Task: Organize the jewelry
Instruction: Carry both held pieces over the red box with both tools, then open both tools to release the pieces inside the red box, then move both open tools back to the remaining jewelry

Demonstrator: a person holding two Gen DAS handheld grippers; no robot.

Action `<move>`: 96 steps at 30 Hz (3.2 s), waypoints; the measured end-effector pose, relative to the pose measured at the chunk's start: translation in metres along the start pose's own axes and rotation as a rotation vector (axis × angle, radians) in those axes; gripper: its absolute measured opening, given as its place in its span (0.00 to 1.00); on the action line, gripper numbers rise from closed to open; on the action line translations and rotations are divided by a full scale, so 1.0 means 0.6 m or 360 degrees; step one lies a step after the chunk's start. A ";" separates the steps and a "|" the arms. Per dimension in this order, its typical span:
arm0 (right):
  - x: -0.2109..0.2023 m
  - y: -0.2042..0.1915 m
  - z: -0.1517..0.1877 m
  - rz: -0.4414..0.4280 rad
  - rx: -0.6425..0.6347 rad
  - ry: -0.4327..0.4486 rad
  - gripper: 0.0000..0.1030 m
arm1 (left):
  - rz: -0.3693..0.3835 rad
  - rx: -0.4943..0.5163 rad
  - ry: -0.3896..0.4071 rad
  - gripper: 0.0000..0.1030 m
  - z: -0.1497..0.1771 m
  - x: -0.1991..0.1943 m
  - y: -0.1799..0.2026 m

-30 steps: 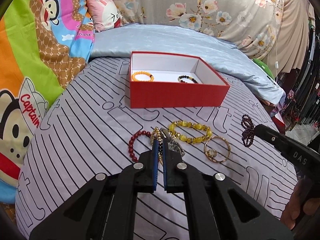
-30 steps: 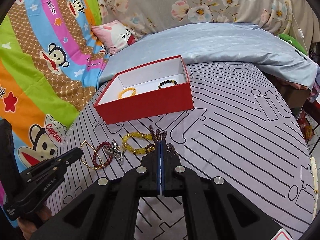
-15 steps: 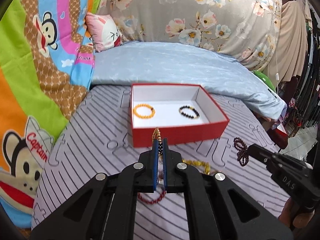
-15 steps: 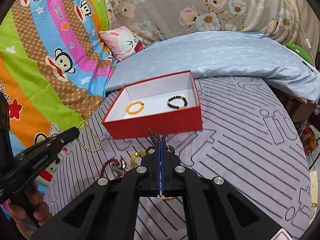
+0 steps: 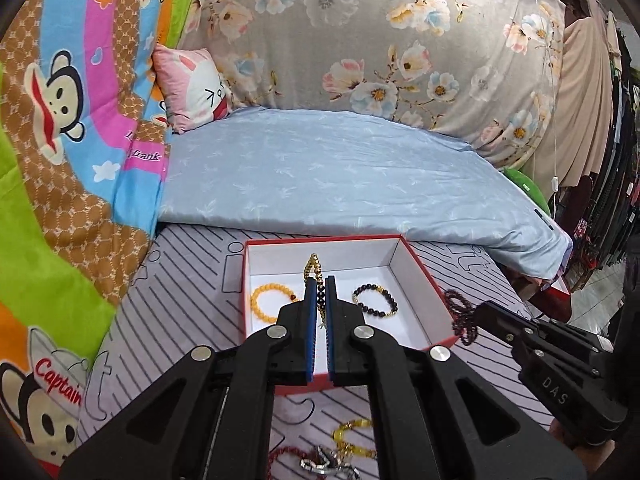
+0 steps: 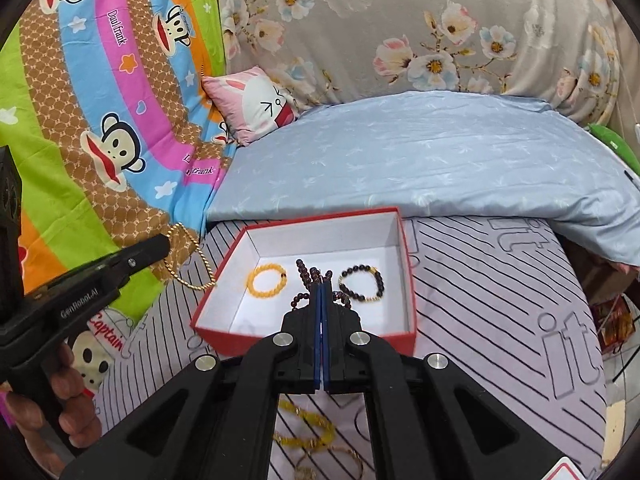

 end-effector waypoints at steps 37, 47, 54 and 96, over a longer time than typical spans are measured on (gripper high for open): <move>0.110 0.083 0.020 0.0241 0.0017 -0.0139 0.29 | -0.0178 0.0032 -0.0196 0.36 0.048 0.149 -0.005; 0.094 0.058 0.027 0.0227 -0.0005 -0.0137 0.32 | -0.0191 0.0037 -0.0175 0.36 0.048 0.122 -0.004; 0.064 0.032 0.026 0.0211 -0.0016 -0.0110 0.32 | -0.0196 0.0044 -0.0149 0.37 0.052 0.089 -0.007; -0.079 0.008 0.208 0.0255 0.0109 -0.0206 0.47 | -0.0234 0.0001 -0.0325 0.64 0.230 -0.028 -0.076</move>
Point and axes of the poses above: each gripper's, at about its wrist camera, not at the fingertips, and x roughly the way its jaws point, y to its right, z to its underside, the point moved 6 cm from there along x, roughly the way its jaws point, and after that the axes turned 11 degrees about -z, right-handed, at the moved point
